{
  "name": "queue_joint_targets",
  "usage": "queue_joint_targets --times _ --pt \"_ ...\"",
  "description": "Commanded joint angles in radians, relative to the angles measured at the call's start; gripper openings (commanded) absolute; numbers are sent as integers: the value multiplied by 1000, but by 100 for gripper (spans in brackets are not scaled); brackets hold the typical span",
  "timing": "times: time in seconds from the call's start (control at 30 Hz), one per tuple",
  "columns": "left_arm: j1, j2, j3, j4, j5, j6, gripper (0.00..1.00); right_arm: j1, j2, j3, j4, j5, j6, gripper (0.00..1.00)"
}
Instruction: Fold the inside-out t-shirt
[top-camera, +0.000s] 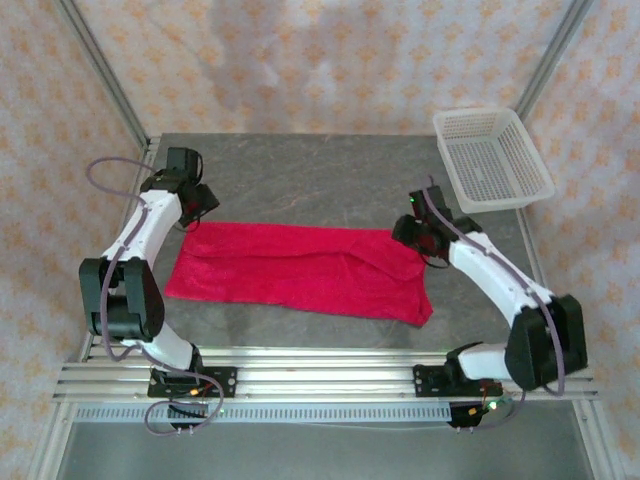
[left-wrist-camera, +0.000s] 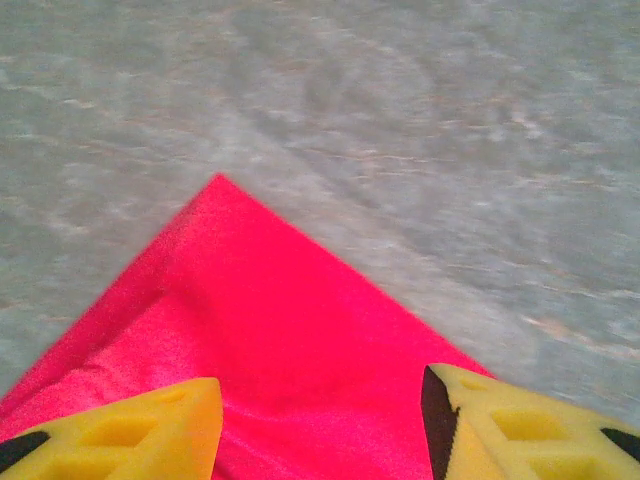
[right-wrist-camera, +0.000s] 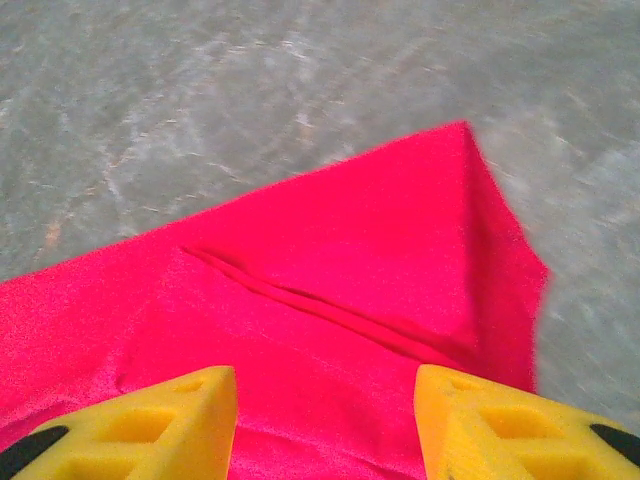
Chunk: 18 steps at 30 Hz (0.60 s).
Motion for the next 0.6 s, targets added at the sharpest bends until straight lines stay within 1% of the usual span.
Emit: queue_joint_targets --times 0.0,0.1,0.2,0.3,0.57 --pt "9 52 -33 45 71 -41 55 62 149 90 19 28 -44 53" --pt "9 71 -42 43 76 -38 55 94 284 184 23 1 -49 55" --pt "9 72 -54 41 68 -28 55 125 394 282 -20 37 -65 56" --pt "9 72 -59 42 61 -23 55 135 485 364 -78 37 -60 56" --pt "9 87 -54 39 62 -18 54 153 571 416 -87 34 -69 54"
